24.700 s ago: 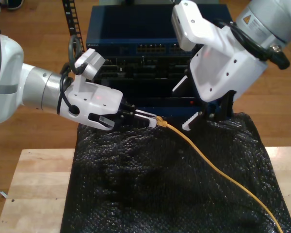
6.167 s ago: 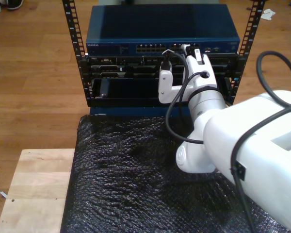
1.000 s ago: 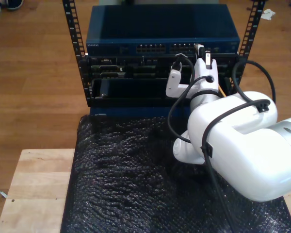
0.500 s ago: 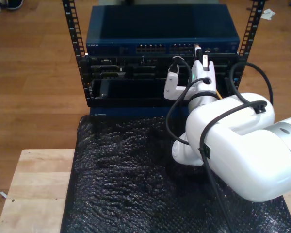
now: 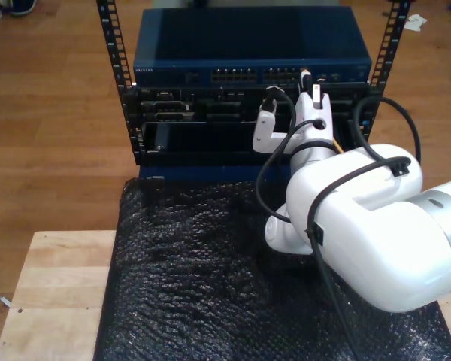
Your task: Grab the cable and plug it in
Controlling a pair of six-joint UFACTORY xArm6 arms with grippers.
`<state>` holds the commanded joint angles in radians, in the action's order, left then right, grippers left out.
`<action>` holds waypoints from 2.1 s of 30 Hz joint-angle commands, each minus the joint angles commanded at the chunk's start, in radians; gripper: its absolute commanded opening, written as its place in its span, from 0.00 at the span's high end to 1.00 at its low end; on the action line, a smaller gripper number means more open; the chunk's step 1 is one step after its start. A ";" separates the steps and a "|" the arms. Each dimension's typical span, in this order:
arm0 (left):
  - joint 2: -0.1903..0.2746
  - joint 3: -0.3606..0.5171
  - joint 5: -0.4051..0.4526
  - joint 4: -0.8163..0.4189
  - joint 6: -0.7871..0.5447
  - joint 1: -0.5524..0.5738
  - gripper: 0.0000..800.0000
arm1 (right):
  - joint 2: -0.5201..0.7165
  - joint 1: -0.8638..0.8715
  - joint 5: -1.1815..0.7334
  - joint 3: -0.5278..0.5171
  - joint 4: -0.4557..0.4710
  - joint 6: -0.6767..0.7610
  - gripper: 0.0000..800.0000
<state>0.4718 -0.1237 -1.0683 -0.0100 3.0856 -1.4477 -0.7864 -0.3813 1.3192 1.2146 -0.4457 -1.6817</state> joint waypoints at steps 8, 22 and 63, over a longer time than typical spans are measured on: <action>0.000 0.000 0.000 0.000 0.000 0.000 0.00 | -0.003 0.000 -0.012 0.017 -0.002 0.000 1.00; 0.000 0.000 0.000 0.000 0.000 0.000 0.00 | -0.002 0.002 -0.009 0.011 -0.002 0.000 1.00; 0.000 0.000 0.000 0.000 0.002 0.000 0.00 | 0.551 0.000 -0.427 -0.456 0.028 -0.037 0.08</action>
<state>0.4718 -0.1237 -1.0683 -0.0100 3.0871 -1.4477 -0.2355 -0.3813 0.8926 0.7589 -0.4181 -1.7185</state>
